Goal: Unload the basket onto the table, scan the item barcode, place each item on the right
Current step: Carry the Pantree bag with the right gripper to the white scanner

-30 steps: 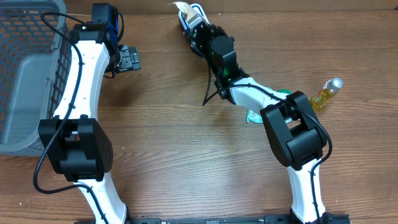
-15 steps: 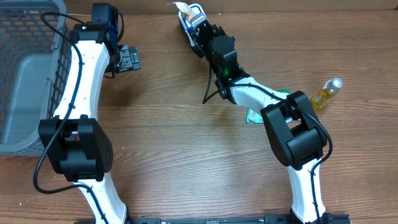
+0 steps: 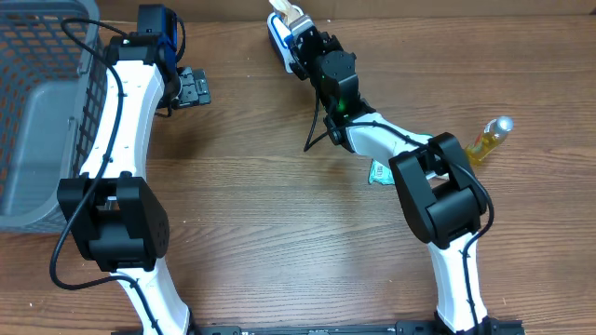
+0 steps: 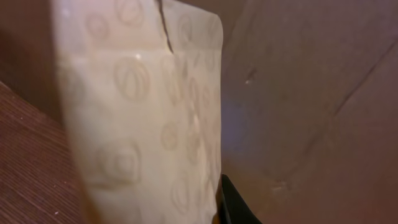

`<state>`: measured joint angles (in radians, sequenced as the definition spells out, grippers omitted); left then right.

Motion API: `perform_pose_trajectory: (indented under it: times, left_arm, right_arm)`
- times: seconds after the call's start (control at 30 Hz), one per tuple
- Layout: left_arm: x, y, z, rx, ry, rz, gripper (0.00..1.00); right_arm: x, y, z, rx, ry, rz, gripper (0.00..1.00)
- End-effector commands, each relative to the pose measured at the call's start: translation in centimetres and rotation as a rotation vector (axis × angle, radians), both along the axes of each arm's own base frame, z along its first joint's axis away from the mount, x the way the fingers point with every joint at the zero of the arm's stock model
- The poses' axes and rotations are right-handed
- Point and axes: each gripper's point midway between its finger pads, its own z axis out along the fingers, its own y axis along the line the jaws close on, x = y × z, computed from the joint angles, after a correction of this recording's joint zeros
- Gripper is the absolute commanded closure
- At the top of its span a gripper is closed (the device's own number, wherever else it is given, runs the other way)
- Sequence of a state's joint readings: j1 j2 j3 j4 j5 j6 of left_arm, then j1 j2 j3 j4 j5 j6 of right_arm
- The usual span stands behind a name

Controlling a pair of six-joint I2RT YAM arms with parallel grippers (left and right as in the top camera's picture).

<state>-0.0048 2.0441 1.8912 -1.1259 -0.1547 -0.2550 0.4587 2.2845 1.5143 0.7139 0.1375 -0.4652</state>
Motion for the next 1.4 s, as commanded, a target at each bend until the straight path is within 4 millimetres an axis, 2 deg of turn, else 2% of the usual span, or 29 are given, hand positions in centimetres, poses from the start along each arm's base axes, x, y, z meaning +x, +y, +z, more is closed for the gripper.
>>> perform_pose_trajectory:
  times: [0.0,0.23,1.2,1.37]
  left_arm:
    - [0.0,0.1,0.2,0.009,-0.006,0.001,0.00]
    - [0.0,0.1,0.2,0.009,-0.006,0.001,0.00]
    - [0.0,0.1,0.2,0.009,-0.006,0.001,0.00]
    - [0.0,0.1,0.2,0.009,-0.006,0.001,0.00]
  right_arm:
    - [0.6,0.2,-0.1,0.005,0.002,0.005,0.96]
    - [0.1,1.2,-2.4,-0.015,0.094,0.067,0.96]
    - [0.2,0.9,-2.5,0.032,0.119,0.061,0.96]
    - [0.2,0.9,-2.0,0.040,0.100,0.060,0.96]
